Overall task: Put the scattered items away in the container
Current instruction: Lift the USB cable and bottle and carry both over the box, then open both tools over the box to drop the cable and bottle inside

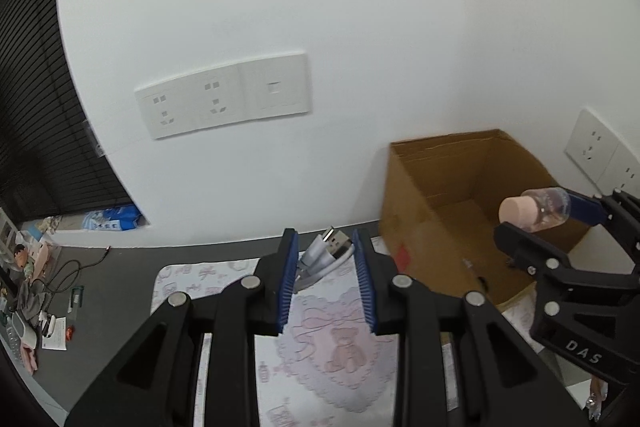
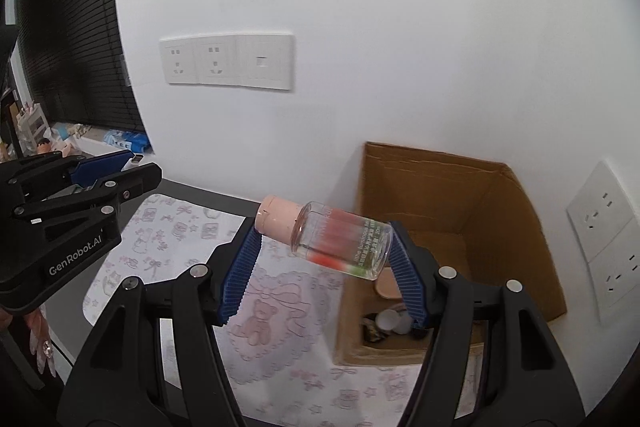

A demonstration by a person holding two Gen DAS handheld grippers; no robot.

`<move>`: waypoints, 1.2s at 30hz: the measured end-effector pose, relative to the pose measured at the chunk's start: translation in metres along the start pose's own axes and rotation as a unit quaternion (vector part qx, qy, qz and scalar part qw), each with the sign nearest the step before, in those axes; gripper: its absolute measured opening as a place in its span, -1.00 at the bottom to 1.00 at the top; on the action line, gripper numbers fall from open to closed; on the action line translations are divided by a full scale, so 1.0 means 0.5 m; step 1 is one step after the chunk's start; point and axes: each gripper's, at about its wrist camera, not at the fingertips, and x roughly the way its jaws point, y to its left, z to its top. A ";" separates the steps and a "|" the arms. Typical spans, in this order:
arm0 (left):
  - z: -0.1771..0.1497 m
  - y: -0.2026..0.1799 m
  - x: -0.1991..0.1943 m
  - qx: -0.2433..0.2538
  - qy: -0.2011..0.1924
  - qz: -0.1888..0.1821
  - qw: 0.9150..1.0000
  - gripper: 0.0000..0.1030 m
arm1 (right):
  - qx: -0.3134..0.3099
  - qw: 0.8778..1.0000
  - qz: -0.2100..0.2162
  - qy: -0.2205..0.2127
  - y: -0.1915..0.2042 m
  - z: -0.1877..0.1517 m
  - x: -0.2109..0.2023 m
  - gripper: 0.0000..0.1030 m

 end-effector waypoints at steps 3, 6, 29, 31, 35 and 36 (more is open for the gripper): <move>0.012 -0.048 0.007 0.001 -0.001 -0.009 1.000 -0.45 | 0.005 1.000 -0.010 -0.003 -0.054 -0.004 -0.013 0.28; 0.020 -0.094 0.019 0.010 0.003 -0.020 1.000 -0.45 | 0.014 1.000 -0.023 -0.004 -0.106 -0.011 -0.023 0.28; 0.067 -0.268 0.159 0.094 0.048 -0.107 0.989 -0.45 | 0.096 0.990 -0.100 0.039 -0.293 -0.059 0.022 0.28; 0.067 -0.274 0.172 0.096 0.052 -0.110 0.988 -0.45 | 0.098 0.989 -0.102 0.043 -0.298 -0.060 0.033 0.28; 0.065 -0.286 0.204 0.100 0.066 -0.115 0.986 -0.45 | 0.103 0.988 -0.104 0.054 -0.312 -0.066 0.056 0.28; 0.064 -0.289 0.212 0.101 0.069 -0.117 0.986 -0.45 | 0.104 0.987 -0.104 0.058 -0.316 -0.069 0.062 0.28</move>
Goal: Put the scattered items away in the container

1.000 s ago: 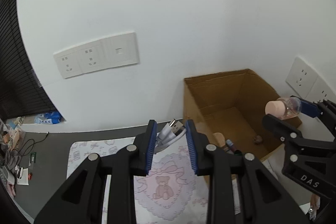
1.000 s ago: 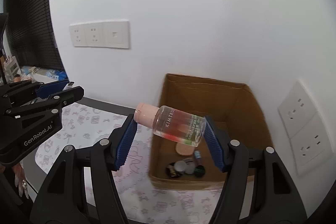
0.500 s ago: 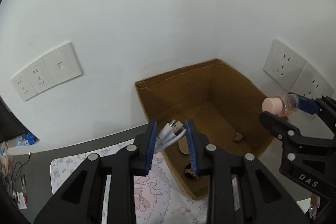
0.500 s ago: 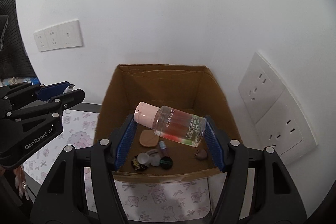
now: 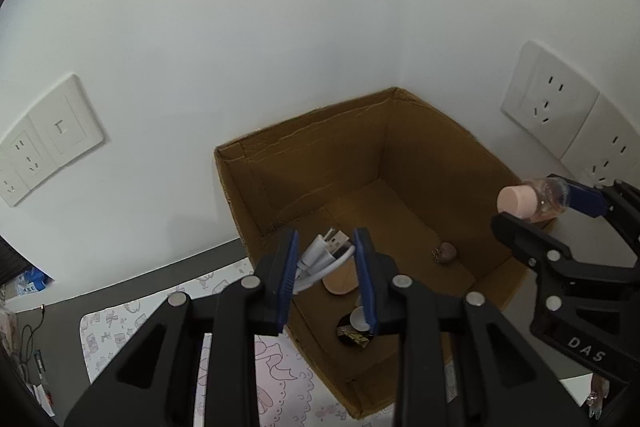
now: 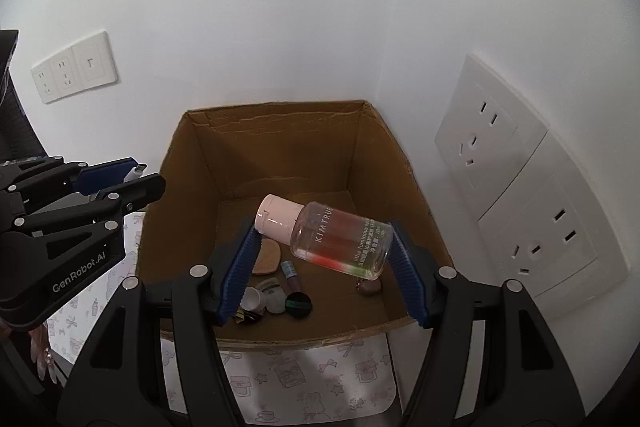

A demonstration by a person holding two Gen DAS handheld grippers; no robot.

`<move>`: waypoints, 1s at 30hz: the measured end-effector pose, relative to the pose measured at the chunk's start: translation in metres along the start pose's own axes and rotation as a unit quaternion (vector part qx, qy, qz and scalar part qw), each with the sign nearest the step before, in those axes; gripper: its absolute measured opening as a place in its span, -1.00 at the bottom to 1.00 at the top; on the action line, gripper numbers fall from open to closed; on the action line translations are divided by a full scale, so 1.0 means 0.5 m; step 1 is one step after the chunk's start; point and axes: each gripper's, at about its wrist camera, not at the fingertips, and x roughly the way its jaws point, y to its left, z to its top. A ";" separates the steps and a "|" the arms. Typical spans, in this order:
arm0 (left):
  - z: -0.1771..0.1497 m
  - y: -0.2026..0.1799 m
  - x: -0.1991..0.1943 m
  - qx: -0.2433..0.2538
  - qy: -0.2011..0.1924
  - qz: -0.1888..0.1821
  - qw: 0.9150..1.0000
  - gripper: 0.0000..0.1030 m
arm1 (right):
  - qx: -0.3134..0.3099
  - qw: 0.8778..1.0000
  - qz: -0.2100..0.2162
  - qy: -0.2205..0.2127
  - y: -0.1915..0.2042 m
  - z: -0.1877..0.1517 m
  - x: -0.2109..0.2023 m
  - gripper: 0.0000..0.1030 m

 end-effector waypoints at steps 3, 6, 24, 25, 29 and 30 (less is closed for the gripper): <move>0.002 -0.004 0.028 0.002 0.009 -0.005 1.000 -0.45 | 0.003 1.000 -0.003 0.010 -0.006 -0.002 0.022 0.28; 0.003 -0.005 0.060 0.004 0.021 -0.007 1.000 -0.45 | 0.005 1.000 -0.005 0.022 -0.013 -0.001 0.053 0.28; -0.022 -0.012 0.198 -0.001 0.137 0.041 0.990 0.28 | 0.003 0.998 -0.017 0.066 -0.028 -0.025 0.148 0.92; -0.020 -0.013 0.195 -0.003 0.132 0.042 0.990 0.34 | 0.003 0.998 -0.017 0.066 -0.029 -0.026 0.148 0.92; -0.012 -0.010 0.189 -0.013 0.124 0.032 0.992 0.52 | 0.006 0.998 -0.020 0.063 -0.038 -0.025 0.146 0.92; -0.011 -0.012 0.188 -0.011 0.123 0.033 0.992 0.52 | 0.007 0.998 -0.021 0.063 -0.039 -0.025 0.145 0.92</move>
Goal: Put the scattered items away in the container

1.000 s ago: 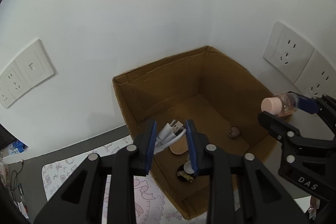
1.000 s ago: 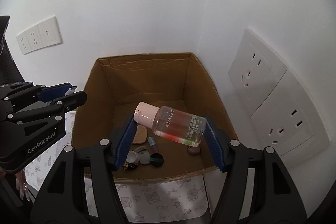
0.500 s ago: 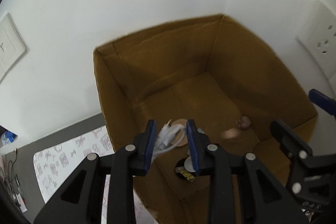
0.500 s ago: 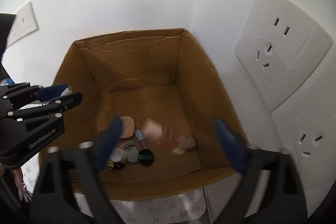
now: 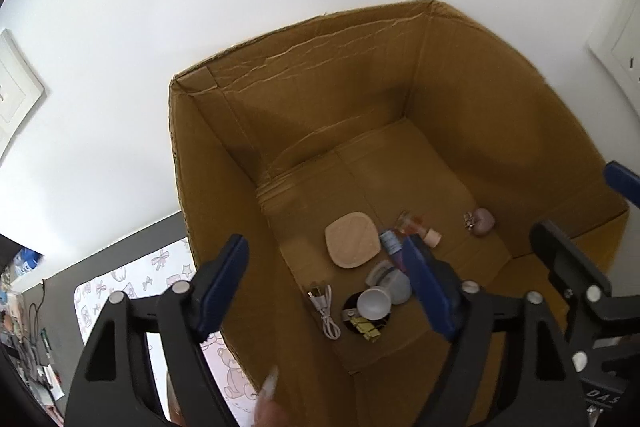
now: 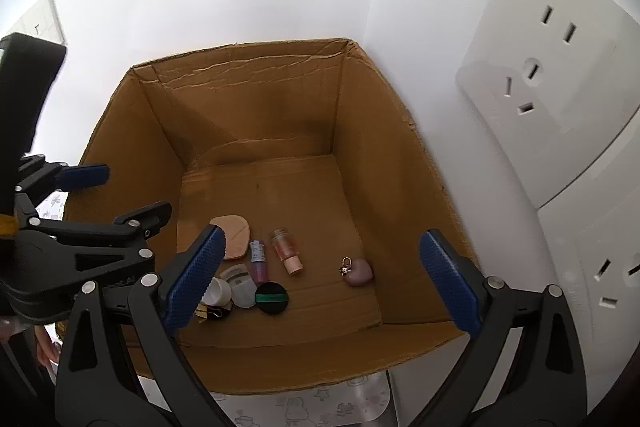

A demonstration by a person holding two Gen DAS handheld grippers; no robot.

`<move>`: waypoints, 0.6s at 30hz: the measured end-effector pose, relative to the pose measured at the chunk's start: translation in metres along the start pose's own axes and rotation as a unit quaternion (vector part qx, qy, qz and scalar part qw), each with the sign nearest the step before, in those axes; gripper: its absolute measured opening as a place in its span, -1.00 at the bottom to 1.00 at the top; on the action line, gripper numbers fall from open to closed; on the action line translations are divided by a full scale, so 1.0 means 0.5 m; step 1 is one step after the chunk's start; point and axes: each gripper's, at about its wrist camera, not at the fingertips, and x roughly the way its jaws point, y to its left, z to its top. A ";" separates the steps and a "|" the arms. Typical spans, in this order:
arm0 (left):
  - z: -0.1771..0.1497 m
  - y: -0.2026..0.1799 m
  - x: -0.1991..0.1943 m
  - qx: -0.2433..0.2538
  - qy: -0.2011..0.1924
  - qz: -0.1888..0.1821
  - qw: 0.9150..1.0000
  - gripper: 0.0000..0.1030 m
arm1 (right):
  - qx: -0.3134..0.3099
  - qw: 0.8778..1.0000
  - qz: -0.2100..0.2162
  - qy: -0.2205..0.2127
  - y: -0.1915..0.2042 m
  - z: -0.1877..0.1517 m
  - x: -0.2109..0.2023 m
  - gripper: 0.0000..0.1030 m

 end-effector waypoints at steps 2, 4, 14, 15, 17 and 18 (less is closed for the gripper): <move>0.000 -0.002 0.001 0.002 0.002 0.003 1.000 0.53 | -0.001 1.000 0.001 0.001 0.000 -0.001 -0.001 0.92; 0.000 -0.001 0.002 0.000 0.007 0.004 1.000 0.53 | -0.002 1.000 -0.001 0.001 0.000 -0.002 -0.002 0.92; -0.003 0.010 -0.022 -0.028 0.015 -0.010 0.999 0.53 | -0.003 1.000 0.002 -0.008 -0.001 -0.004 -0.020 0.92; -0.003 0.010 -0.027 -0.031 0.013 -0.006 0.999 0.53 | -0.003 1.000 0.003 -0.010 -0.001 -0.004 -0.024 0.92; -0.007 0.012 -0.039 -0.035 0.009 -0.008 0.999 0.53 | -0.005 1.000 0.005 -0.014 0.002 -0.005 -0.034 0.92; -0.010 0.014 -0.049 -0.037 0.007 -0.008 0.999 0.53 | -0.007 1.000 0.006 -0.016 0.004 -0.005 -0.040 0.92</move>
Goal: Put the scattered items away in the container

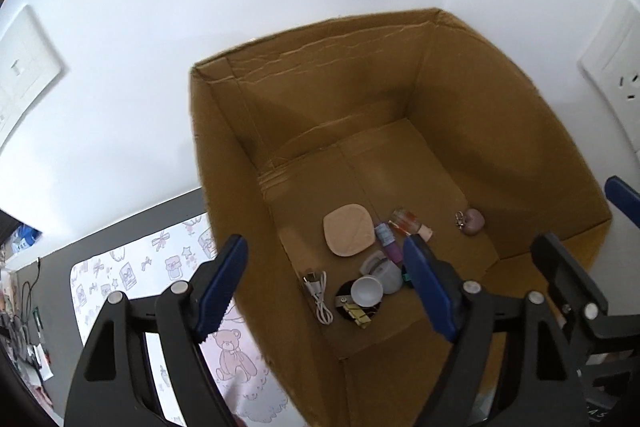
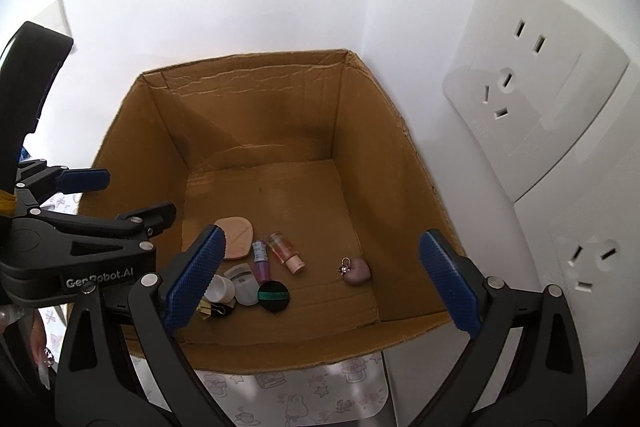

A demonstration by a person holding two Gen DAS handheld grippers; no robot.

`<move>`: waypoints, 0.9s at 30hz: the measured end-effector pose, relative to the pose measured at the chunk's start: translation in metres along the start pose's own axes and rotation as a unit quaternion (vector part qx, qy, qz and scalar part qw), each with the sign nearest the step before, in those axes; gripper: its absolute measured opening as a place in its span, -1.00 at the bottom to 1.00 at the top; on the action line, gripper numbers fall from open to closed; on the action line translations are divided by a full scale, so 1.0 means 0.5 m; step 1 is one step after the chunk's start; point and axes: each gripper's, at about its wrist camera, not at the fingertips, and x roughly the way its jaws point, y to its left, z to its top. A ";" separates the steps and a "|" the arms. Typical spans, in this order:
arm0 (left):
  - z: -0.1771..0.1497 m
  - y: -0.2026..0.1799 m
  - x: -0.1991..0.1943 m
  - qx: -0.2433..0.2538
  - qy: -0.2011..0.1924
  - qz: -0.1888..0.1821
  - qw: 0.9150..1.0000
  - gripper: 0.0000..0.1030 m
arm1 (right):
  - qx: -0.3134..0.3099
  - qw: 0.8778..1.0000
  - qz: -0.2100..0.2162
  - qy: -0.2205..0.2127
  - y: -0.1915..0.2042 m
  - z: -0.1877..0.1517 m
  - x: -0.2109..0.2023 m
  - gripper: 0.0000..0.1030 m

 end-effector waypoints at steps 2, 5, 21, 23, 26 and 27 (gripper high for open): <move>-0.009 0.003 -0.022 -0.004 -0.006 0.012 1.000 0.53 | -0.004 1.000 0.001 -0.004 0.005 -0.001 -0.014 0.92; -0.030 0.017 -0.065 -0.015 -0.017 0.070 0.997 0.53 | -0.008 1.000 0.005 -0.013 0.014 -0.001 -0.046 0.92; -0.241 0.134 -0.350 -0.135 -0.069 0.095 0.984 0.53 | -0.062 0.994 0.082 -0.045 0.160 -0.055 -0.299 0.92; -0.265 0.148 -0.384 -0.141 -0.079 0.096 0.982 0.53 | -0.065 0.993 0.086 -0.050 0.178 -0.068 -0.336 0.92; -0.304 0.158 -0.429 -0.134 -0.091 0.096 0.982 0.53 | -0.070 0.992 0.086 -0.061 0.207 -0.086 -0.385 0.92; -0.314 0.158 -0.440 -0.131 -0.092 0.098 0.982 0.53 | -0.070 0.992 0.081 -0.066 0.216 -0.094 -0.403 0.92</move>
